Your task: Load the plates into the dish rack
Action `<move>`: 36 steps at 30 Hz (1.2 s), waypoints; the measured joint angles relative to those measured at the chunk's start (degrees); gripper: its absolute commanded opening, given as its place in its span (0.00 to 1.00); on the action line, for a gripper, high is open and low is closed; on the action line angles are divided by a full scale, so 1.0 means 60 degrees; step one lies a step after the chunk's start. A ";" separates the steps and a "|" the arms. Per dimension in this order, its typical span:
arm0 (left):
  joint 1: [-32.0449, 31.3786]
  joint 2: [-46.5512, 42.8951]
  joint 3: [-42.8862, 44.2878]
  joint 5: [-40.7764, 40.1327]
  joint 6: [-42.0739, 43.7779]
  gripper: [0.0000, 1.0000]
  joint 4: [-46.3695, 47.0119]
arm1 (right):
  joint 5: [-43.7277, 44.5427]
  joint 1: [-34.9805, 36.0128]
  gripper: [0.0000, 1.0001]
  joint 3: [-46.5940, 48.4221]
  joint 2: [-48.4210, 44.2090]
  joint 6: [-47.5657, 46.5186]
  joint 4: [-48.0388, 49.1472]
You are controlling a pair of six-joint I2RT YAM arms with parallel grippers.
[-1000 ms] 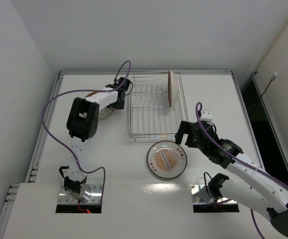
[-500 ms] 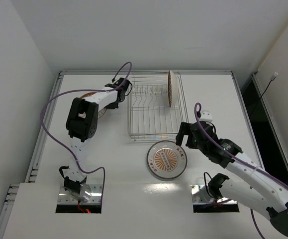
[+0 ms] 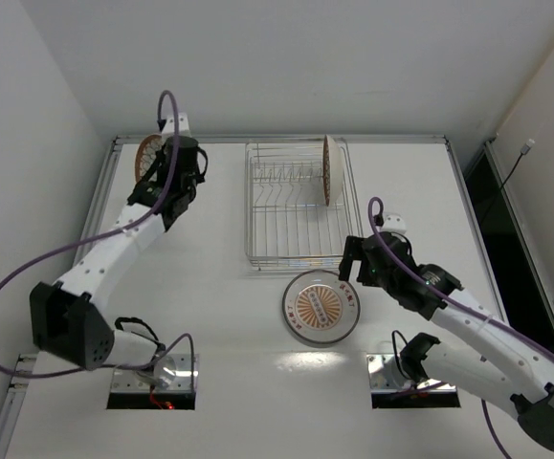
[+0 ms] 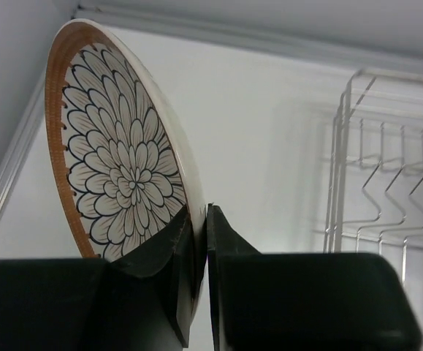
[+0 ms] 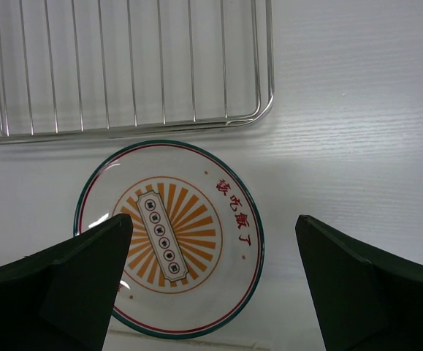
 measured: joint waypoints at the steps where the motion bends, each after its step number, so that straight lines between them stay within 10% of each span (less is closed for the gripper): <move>1: 0.0000 -0.0510 -0.0317 -0.0062 0.0011 0.00 0.0262 | 0.0000 0.0000 0.92 0.0000 0.0066 0.0000 0.0000; 7: 0.0044 -0.2277 -0.1785 0.0525 0.0266 0.00 0.1643 | 0.0007 0.0000 0.92 0.0000 0.0124 0.0000 0.0000; 25: 0.0033 -0.2820 -0.2266 0.7978 0.0240 0.00 0.2987 | 0.0375 0.0000 0.96 0.0000 -0.0244 -0.0040 -0.0142; 36: 0.0543 -0.2025 -0.2098 1.0637 -0.2448 0.00 0.5941 | 0.0743 -0.0058 0.96 -0.0481 -0.0852 -0.0106 -0.0186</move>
